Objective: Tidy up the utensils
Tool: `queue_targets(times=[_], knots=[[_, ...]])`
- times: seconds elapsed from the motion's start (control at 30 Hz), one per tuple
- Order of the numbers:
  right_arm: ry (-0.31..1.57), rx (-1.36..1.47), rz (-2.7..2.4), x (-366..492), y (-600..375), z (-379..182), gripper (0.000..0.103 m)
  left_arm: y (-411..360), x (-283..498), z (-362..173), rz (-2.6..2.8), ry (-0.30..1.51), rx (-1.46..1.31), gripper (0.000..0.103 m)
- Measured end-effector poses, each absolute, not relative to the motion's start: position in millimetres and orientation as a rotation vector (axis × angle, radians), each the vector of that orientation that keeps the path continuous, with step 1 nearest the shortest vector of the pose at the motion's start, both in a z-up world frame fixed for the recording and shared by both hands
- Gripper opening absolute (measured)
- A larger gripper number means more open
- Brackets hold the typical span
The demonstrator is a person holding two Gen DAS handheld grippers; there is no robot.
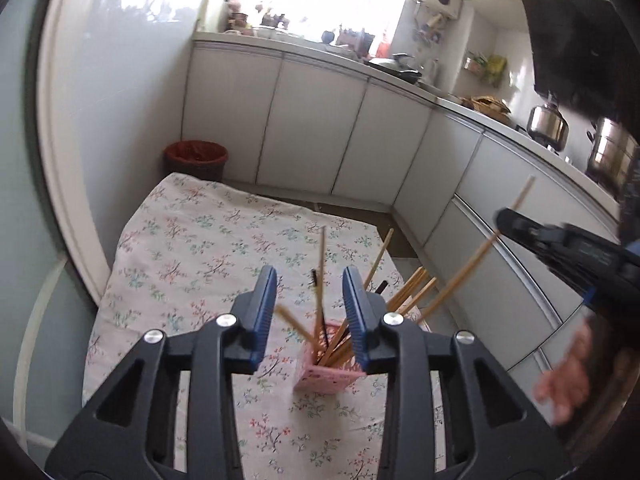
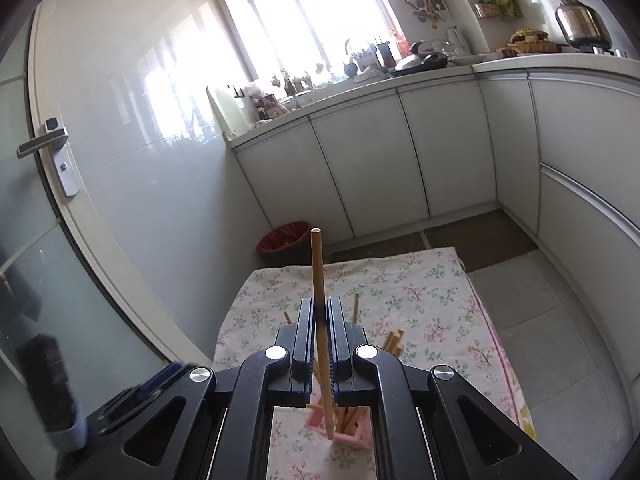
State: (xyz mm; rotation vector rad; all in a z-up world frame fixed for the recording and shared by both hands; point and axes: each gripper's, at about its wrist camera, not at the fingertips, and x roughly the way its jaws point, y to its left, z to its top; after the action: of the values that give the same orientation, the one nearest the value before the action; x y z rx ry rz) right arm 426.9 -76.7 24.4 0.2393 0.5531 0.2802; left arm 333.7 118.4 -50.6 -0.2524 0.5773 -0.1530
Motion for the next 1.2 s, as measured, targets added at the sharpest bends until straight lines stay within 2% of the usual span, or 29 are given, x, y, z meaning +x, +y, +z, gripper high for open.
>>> queue_targets(times=[0.23,0.33,0.43,0.5,0.57,0.6,0.67,0.77,0.9,1.0,1.1,1.17,1.2], knots=[[0.531,0.148,0.288,448,-44,-9,0.007,134,342,-66,-0.122,0.599,-0.279,0.036],[0.547,0.111,0.294,450,-34,-23,0.011,134,342,-69,-0.115,0.611,-0.275,0.037],[0.536,0.122,0.287,437,-34,-23,0.025,126,336,-68,-0.106,0.603,-0.226,0.046],[0.509,0.119,0.259,422,-38,-18,0.053,118,330,-67,-0.103,0.593,-0.199,0.050],[0.474,0.119,0.223,400,-45,-11,0.064,110,323,-64,-0.096,0.584,-0.168,0.051],[0.464,0.112,0.198,392,-49,-9,0.065,106,319,-62,-0.091,0.580,-0.152,0.052],[0.446,0.101,0.127,371,-58,-6,0.068,102,312,-57,-0.069,0.570,-0.134,0.064],[0.424,0.099,0.005,344,-77,-5,0.078,96,297,-50,-0.037,0.544,-0.108,0.068],[0.448,0.061,-0.104,319,-92,-10,0.083,88,283,-45,-0.027,0.541,-0.089,0.072],[0.468,0.043,-0.157,304,-99,-12,0.089,79,266,-42,-0.024,0.528,-0.083,0.080],[0.458,0.030,-0.204,282,-103,-10,0.094,69,249,-41,-0.012,0.506,-0.064,0.082],[0.452,0.029,-0.225,272,-106,-8,0.102,63,239,-42,-0.003,0.501,-0.063,0.083],[0.444,0.031,-0.235,264,-107,-6,0.102,61,235,-42,0.003,0.501,-0.066,0.083]])
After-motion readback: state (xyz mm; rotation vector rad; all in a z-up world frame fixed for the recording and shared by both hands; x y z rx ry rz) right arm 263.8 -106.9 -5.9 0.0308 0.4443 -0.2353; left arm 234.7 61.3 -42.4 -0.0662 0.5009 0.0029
